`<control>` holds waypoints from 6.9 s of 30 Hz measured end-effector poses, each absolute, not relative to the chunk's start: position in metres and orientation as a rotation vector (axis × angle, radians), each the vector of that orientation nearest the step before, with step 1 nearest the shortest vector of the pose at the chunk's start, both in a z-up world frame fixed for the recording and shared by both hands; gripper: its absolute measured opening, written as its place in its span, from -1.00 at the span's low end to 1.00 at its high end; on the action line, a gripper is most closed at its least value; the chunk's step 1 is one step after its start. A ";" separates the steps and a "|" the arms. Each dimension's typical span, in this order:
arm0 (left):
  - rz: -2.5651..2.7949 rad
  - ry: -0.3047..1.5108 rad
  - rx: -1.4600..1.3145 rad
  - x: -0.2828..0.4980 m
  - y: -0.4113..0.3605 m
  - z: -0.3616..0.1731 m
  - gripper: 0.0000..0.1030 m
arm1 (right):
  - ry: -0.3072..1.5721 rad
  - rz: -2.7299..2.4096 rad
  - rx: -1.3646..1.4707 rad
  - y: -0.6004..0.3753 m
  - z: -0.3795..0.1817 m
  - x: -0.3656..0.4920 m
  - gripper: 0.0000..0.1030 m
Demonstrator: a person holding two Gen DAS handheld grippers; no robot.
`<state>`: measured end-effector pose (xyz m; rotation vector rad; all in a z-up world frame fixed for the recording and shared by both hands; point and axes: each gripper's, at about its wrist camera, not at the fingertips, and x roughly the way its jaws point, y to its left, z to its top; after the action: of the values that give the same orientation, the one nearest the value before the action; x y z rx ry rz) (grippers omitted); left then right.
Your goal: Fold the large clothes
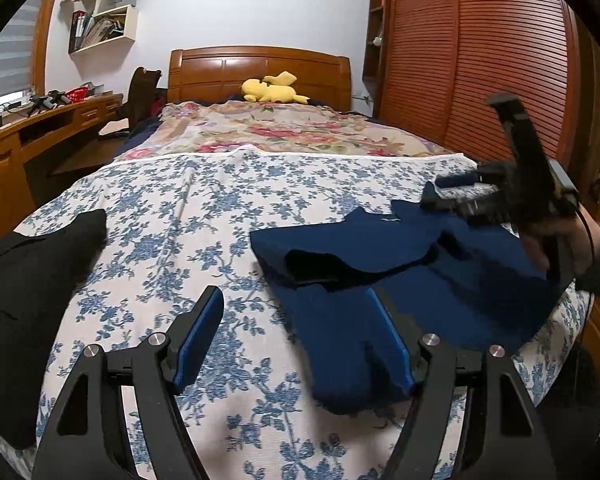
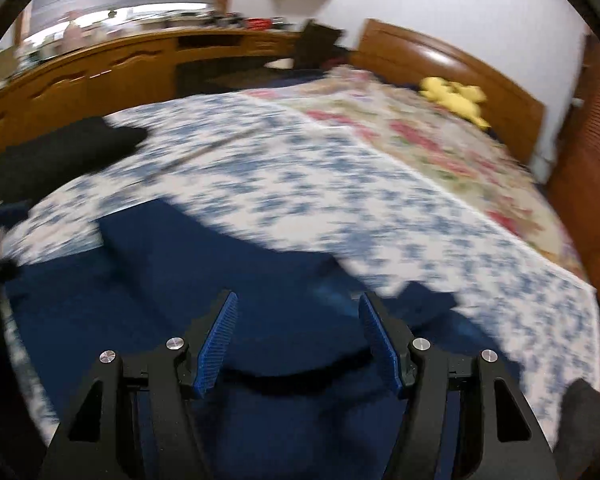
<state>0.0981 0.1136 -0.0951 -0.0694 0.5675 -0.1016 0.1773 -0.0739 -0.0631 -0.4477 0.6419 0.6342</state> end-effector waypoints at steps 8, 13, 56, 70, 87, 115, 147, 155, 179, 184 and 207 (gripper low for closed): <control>-0.074 0.574 -0.080 0.095 0.126 -0.097 0.44 | 0.704 0.788 -0.525 -0.031 -0.100 0.151 0.26; -0.069 0.571 -0.089 0.094 0.131 -0.097 0.44 | 0.774 0.748 -0.568 -0.014 -0.117 0.174 0.26; -0.174 0.563 -0.058 0.108 0.088 -0.094 0.44 | 0.644 0.499 -0.471 -0.123 -0.049 0.260 -0.04; -0.197 0.584 -0.036 0.114 0.072 -0.099 0.44 | 0.644 0.123 -0.486 -0.118 -0.044 0.354 -0.04; -0.209 0.576 -0.034 0.114 0.064 -0.095 0.44 | 0.918 0.034 -0.258 -0.287 -0.083 0.371 -0.04; -0.210 0.595 -0.028 0.117 0.062 -0.099 0.44 | 0.877 -0.061 -0.190 -0.325 -0.073 0.364 -0.32; -0.155 0.590 0.020 0.084 0.021 -0.091 0.44 | 0.818 0.361 -0.187 -0.322 -0.066 0.113 -0.12; -0.070 0.595 -0.024 0.074 0.034 -0.084 0.44 | 0.831 0.361 -0.229 -0.317 -0.085 0.114 -0.12; -0.002 0.742 -0.161 0.079 0.080 -0.136 0.24 | 0.762 0.373 -0.199 -0.323 -0.101 0.103 -0.11; -0.050 0.758 -0.217 0.081 0.084 -0.141 -0.05 | 0.772 0.362 -0.196 -0.322 -0.099 0.106 -0.10; -0.091 0.758 -0.260 0.082 0.082 -0.139 -0.55 | 0.710 0.590 -0.281 -0.226 -0.066 0.089 -0.10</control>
<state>0.0816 0.0820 -0.1386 -0.2600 0.7584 -0.0906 0.0888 -0.2258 -0.0665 -0.2808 0.7101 0.5904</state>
